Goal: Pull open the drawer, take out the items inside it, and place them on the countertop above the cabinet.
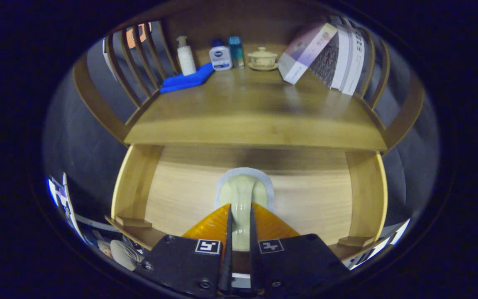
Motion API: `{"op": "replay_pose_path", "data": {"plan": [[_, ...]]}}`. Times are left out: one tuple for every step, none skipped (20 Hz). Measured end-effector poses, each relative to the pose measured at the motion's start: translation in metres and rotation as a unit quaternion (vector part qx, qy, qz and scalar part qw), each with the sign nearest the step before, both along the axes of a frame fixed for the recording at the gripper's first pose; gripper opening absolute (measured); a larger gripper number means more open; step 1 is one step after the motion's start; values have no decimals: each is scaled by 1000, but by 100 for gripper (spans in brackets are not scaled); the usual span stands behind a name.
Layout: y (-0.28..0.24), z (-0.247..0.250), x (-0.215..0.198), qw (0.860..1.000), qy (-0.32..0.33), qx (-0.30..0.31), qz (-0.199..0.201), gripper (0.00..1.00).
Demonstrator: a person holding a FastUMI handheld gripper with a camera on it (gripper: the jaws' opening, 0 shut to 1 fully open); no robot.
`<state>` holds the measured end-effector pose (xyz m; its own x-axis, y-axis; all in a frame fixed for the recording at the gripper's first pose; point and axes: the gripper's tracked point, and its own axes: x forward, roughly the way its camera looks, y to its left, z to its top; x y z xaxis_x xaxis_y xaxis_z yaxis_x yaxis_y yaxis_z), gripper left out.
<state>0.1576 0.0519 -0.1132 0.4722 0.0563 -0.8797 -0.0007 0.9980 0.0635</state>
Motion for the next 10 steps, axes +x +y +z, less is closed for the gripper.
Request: {"op": "replay_pose_path", "data": {"plan": [[0, 11, 1, 1000, -8, -1, 2, 20], [-1, 21, 3, 1000, -16, -4, 6, 20], [-3, 30, 7, 1000, -24, -6, 5, 20], [-3, 38, 12, 1000, -30, -6, 1, 20], [-4, 46, 18, 999, -35, -2, -4, 20], [-3, 52, 24, 999, -38, 3, -7, 20], [-4, 56, 30, 999, -38, 5, -12, 20], [-6, 59, 37, 999, -37, 7, -15, 20], [-5, 62, 46, 999, -37, 10, -19, 20], [-6, 65, 56, 999, -39, 13, -24, 20]]}}
